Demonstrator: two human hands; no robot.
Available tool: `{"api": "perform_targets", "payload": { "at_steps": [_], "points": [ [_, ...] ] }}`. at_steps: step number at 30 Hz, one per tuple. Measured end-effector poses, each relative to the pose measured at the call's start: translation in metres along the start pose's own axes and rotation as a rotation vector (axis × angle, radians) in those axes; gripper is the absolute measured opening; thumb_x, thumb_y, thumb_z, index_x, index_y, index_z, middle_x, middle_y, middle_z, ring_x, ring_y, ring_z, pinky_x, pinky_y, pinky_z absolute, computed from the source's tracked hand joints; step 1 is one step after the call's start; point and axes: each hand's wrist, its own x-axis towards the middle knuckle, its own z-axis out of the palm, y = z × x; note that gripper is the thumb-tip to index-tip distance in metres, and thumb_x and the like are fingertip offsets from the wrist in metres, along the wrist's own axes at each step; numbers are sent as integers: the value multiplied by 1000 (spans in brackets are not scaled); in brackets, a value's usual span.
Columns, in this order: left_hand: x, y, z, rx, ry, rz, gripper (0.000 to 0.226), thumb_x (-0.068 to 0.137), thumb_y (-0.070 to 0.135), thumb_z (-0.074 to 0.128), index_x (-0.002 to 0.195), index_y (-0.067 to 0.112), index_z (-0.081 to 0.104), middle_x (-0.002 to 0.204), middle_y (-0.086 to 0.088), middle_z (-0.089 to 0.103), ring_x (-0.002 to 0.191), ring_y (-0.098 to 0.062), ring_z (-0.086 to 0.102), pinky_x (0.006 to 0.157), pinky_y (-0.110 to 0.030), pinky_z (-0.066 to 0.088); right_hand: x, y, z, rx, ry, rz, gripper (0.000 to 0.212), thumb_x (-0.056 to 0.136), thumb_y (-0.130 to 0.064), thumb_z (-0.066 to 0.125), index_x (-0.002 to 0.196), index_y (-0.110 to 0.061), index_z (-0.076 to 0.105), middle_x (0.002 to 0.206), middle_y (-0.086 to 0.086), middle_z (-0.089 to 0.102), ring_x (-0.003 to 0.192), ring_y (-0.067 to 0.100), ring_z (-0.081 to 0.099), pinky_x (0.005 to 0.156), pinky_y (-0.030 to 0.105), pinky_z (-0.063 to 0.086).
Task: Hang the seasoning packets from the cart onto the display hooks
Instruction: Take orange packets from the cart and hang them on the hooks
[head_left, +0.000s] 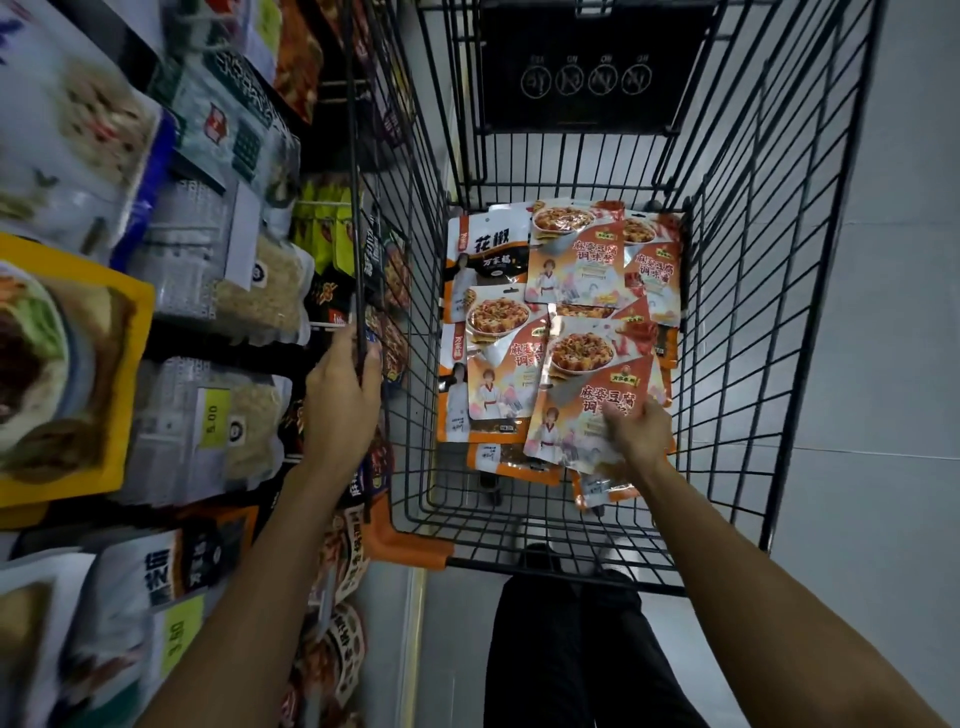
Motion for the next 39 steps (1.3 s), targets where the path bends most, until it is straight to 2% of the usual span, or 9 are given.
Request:
{"api": "perform_targets", "payload": {
  "at_steps": [8, 13, 16, 19, 22, 26, 32, 36, 39],
  "points": [
    [-9, 49, -32, -138, 80, -44, 35, 96, 28, 55, 126, 10, 55, 117, -3, 60, 108, -16, 55, 90, -27, 45, -84, -72, -40, 465, -404, -80, 29, 78, -19, 69, 103, -10, 57, 85, 9, 71, 74, 27, 73, 61, 40, 60],
    [0, 74, -24, -814, -499, -346, 50, 79, 43, 65, 119, 15, 61, 100, 6, 71, 90, -6, 67, 72, -17, 52, -115, -101, -26, 581, -691, -110, 37, 70, -15, 69, 104, -6, 57, 74, -2, 74, 71, 14, 72, 61, 22, 57],
    [-1, 64, -11, -942, -580, -407, 36, 72, 29, 73, 105, 14, 67, 85, 5, 75, 77, -9, 69, 56, -17, 50, -114, -102, -11, 523, -741, -132, 30, 77, -13, 69, 105, -6, 59, 82, -2, 75, 81, 12, 72, 68, 21, 56],
    [4, 55, 7, -866, -521, -455, 39, 71, 21, 75, 108, 13, 66, 92, 3, 75, 83, -9, 70, 64, -18, 53, -97, -91, 0, 476, -679, -102, 19, 88, -13, 64, 106, -8, 59, 94, 6, 72, 87, 21, 71, 70, 24, 57],
    [10, 51, 26, -795, -458, -480, 24, 82, 10, 71, 106, 5, 66, 77, -1, 69, 54, -6, 58, 46, -19, 43, -57, -73, -2, 324, -380, -197, 18, 93, -19, 62, 107, -10, 58, 105, 9, 63, 93, 18, 62, 66, 13, 52],
    [25, 42, 51, -636, -333, -509, 21, 86, 13, 70, 102, 1, 66, 65, 0, 59, 42, -7, 46, 45, -22, 38, 16, -49, -15, -106, 19, -277, 43, 91, -21, 65, 126, -2, 49, 124, 16, 57, 114, 28, 54, 94, 36, 46],
    [37, 37, 76, -693, -310, -600, 28, 84, 14, 72, 107, 1, 65, 94, -14, 70, 61, -15, 57, 55, -24, 45, 77, -39, -7, -268, 9, -189, 66, 81, -23, 77, 132, -3, 41, 131, 17, 53, 121, 33, 53, 102, 45, 44],
    [38, 38, 81, -736, -315, -741, 46, 83, 17, 73, 120, -6, 56, 121, -30, 59, 109, -45, 58, 89, -55, 48, 86, -35, 1, -374, 99, -123, 77, 74, -36, 81, 132, -6, 41, 128, 15, 57, 120, 35, 55, 99, 48, 45],
    [38, 36, 80, -776, -333, -785, 59, 82, 17, 74, 127, -9, 46, 106, -25, 62, 84, -38, 65, 64, -43, 58, 92, -33, 0, -400, 74, -66, 83, 71, -42, 82, 134, -6, 42, 133, 14, 55, 125, 33, 51, 102, 51, 42]
  ]
}}
